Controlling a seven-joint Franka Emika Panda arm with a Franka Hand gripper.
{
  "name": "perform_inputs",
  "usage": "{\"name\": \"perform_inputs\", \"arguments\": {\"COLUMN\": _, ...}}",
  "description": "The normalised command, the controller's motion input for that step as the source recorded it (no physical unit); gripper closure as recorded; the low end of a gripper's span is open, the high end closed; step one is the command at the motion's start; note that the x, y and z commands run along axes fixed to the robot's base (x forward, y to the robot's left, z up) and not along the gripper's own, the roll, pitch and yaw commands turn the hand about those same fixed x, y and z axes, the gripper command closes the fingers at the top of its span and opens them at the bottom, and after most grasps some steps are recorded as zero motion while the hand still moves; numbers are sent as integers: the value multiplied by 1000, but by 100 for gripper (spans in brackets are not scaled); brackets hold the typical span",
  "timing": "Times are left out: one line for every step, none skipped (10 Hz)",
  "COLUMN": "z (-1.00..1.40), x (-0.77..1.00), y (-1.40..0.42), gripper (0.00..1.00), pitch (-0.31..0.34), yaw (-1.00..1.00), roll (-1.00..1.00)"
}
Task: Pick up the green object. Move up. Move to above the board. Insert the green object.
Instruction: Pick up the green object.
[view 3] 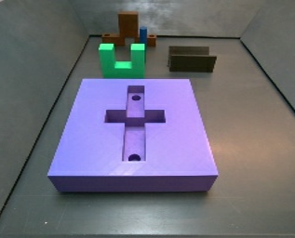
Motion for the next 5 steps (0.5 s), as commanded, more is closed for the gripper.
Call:
{"name": "perform_inputs", "arguments": {"z": 0, "x": 0, "y": -40, "gripper": 0, "pitch": 0, "yaw": 0, "roll": -4}}
{"name": "perform_inputs", "arguments": {"z": -149, "x": 14, "y": -280, "gripper": 0, "pitch": 0, "yaw": 0, "roll": -146}}
{"name": "perform_inputs", "arguments": {"z": -83, "x": 0, "y": -686, "gripper": 0, "pitch": -11, "yaw": 189, "roll": -196}}
{"name": "perform_inputs", "arguments": {"z": -126, "x": 0, "y": -817, "gripper": 0, "pitch": 0, "yaw": 197, "roll": -129}}
{"name": "perform_inputs", "arguments": {"z": -206, "x": 49, "y": -851, "gripper": 0, "pitch": 0, "yaw": 174, "roll": -94}}
